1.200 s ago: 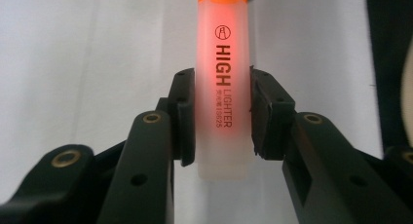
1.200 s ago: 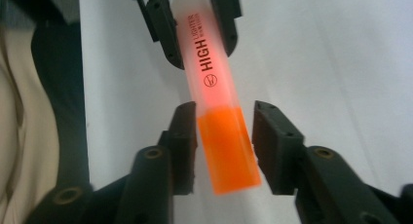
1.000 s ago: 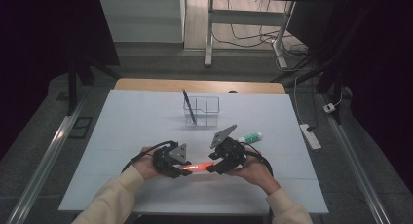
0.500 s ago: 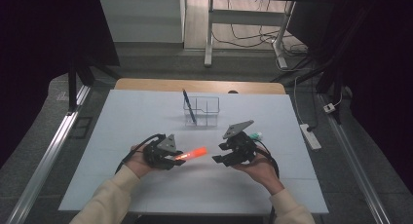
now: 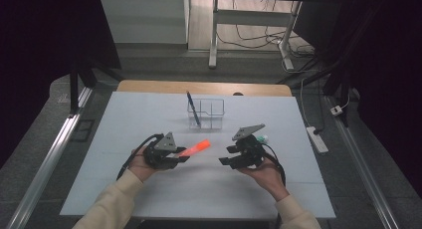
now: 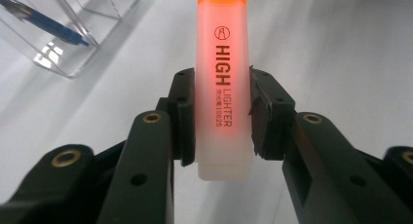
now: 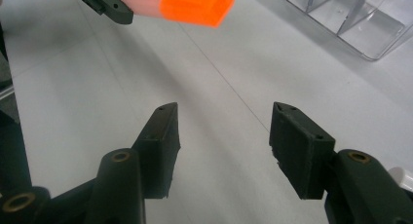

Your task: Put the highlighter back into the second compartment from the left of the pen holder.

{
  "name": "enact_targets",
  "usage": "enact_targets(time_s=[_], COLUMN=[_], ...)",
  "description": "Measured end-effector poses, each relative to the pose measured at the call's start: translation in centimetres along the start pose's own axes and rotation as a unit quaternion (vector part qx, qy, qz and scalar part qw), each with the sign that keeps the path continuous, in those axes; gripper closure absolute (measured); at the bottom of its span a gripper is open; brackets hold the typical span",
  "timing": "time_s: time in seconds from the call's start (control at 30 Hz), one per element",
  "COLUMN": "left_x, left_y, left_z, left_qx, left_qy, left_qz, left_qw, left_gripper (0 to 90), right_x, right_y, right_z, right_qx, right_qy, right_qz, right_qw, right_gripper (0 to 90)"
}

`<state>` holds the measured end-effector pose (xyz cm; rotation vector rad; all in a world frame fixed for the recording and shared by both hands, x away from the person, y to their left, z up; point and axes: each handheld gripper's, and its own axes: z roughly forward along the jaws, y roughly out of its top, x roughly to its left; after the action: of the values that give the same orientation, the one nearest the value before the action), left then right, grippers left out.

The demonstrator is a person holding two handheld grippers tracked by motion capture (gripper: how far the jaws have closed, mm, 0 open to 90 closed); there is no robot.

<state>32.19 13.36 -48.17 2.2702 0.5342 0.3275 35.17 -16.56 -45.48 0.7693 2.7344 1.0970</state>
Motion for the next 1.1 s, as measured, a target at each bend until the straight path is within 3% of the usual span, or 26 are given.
enact_targets(time_s=[0.2, 0.67, 1.1], left_x=[-0.3, -1.1, -1.9], left_y=[0.1, 0.5, 0.9], left_z=[0.2, 1.0, 2.0], left_qx=[-0.029, -0.039, -0.042], left_qy=[0.013, 0.024, 0.032], left_qz=[-0.012, -0.004, 0.001], left_qw=[0.9994, 0.999, 0.9986], left_gripper=[65.3, 65.3, 65.3], right_x=[0.0, 0.0, 0.3], right_y=[-0.1, -0.3, 0.0], right_z=[-0.2, -0.7, -0.3], right_qx=[-0.016, -0.053, -0.067], right_qy=[-0.003, -0.011, -0.009], right_qz=[0.015, 0.042, 0.056], right_qw=[0.9998, 0.9976, 0.9961], right_gripper=[44.7, 42.5, 40.8])
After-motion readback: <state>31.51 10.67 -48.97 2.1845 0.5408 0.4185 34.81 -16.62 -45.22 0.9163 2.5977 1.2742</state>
